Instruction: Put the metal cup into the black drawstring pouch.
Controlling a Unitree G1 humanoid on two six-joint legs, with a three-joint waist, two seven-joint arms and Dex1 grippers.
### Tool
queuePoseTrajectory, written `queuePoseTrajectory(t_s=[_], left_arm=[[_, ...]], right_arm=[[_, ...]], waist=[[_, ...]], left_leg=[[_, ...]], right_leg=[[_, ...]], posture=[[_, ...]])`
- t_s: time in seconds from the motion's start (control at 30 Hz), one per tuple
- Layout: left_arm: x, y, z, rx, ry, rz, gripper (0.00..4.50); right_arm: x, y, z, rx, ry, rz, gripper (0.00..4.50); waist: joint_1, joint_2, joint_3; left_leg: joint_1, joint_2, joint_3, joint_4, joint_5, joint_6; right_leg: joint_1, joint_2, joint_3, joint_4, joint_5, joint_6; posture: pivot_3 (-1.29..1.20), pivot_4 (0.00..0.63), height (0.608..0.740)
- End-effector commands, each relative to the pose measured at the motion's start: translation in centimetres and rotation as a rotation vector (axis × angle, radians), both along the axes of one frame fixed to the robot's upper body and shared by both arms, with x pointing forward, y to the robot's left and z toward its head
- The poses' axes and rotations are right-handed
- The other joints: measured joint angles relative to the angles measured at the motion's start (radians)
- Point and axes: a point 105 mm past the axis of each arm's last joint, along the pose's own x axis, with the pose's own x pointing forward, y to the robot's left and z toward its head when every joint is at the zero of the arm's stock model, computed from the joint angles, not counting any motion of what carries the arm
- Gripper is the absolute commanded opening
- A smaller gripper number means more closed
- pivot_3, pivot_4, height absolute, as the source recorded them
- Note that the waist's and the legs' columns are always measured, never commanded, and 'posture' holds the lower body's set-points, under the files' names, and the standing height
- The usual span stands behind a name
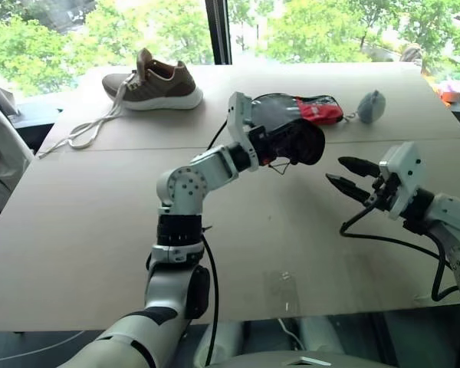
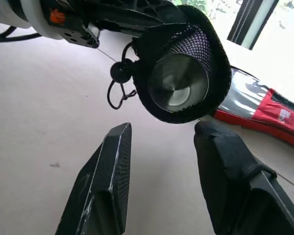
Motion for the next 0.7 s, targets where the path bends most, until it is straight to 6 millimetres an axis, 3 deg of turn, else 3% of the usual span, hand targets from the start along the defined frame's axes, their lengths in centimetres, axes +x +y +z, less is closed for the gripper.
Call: queuePoseTrajectory(t_s=[0.03,0.23,0.33,0.6,0.7], left_arm=[[0.0,-0.8,1.5,0.007,-0.042,-0.019,0.00],[-0.2,-2.5,-3.0,0.319,-0.127,-0.021,0.00],[-0.5,-3.2,-4.3,0.322,-0.108,-0.042,0.87],[-2.0,-2.6,-3.8,0.264,-0.144,-0.119,4.46],[-3.5,-2.3,-3.7,0.250,-0.161,-0.195,4.46]], right_arm=[[-0.4,0.5,0.7,0.003,-0.077,0.009,2.07],[-0.3,-0.3,0.3,0.020,-0.090,-0.038,2.07],[-0.3,-0.8,0.3,0.015,-0.095,-0.060,2.00],[-0.2,-2.0,0.2,-0.003,-0.083,-0.098,2.00],[0.0,-3.2,-0.1,-0.039,-0.062,-0.118,2.00]], waist=[[-0.001,0.000,0.000],[0.001,0.000,0.000],[0.001,0.000,0.000],[0.000,0.000,0.000],[0.000,0.000,0.000]], left_leg=[[0.000,0.000,0.000,0.000,0.000,0.000],[0.000,0.000,0.001,0.000,0.000,0.000],[0.000,0.000,0.000,-0.001,0.000,0.000],[0.001,0.000,0.000,0.000,0.000,0.000],[0.001,0.000,0.000,0.000,0.000,0.000]], right_leg=[[0.000,0.000,0.000,0.000,0.000,0.000],[0.000,0.000,0.000,0.000,0.000,0.000],[0.000,0.000,0.000,-0.001,0.000,0.000],[0.001,0.000,0.000,0.001,0.000,0.000],[0.001,0.000,0.000,0.000,0.000,0.000]], posture=[[0.00,0.150,0.740],[0.00,0.150,0.740],[0.00,0.150,0.740],[0.00,0.150,0.740],[0.00,0.150,0.740]])
